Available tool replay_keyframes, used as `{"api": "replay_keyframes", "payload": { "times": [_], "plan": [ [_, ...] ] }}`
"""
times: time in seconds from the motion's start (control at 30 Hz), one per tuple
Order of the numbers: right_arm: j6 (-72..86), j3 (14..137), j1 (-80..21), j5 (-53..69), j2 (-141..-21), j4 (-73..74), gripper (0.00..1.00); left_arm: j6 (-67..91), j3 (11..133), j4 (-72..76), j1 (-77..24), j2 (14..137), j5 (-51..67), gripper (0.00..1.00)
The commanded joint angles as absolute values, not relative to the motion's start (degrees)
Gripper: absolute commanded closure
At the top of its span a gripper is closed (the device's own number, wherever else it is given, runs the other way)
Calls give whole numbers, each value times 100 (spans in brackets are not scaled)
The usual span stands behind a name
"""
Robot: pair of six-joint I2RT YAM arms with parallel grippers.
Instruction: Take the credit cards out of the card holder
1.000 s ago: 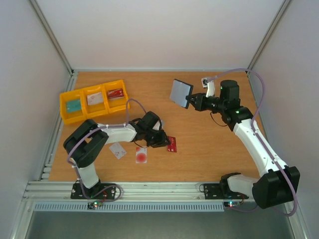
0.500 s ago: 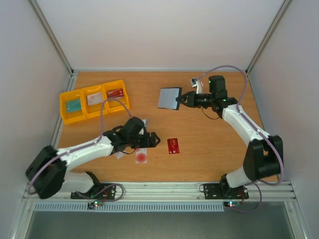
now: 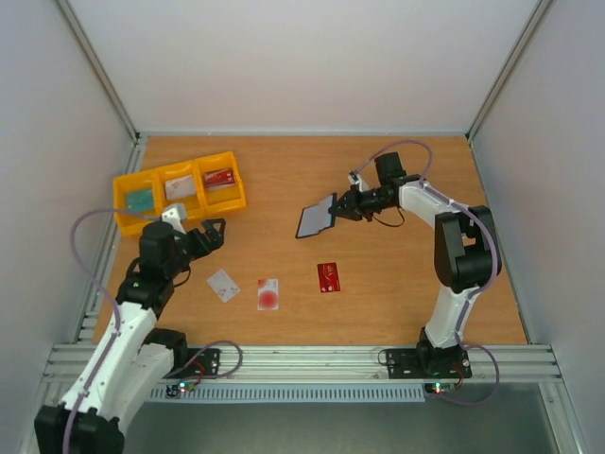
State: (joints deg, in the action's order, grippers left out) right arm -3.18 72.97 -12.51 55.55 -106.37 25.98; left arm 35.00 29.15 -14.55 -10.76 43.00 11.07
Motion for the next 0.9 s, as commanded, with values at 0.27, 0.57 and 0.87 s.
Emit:
{"api": "replay_keyframes", "payload": {
  "times": [0.27, 0.57, 0.87],
  "plan": [
    [-951, 7829, -772, 1662, -10286, 4979, 2, 2592, 2555, -1993, -429, 2897, 251, 1],
    [-978, 6807, -756, -936, -7431, 3770, 2, 2104, 2289, -2046, 150, 2125, -731, 1],
    [-1773, 4349, -756, -2429, -5668, 955, 1, 1610, 1910, -1218, 195, 2020, -552, 1]
  ]
}}
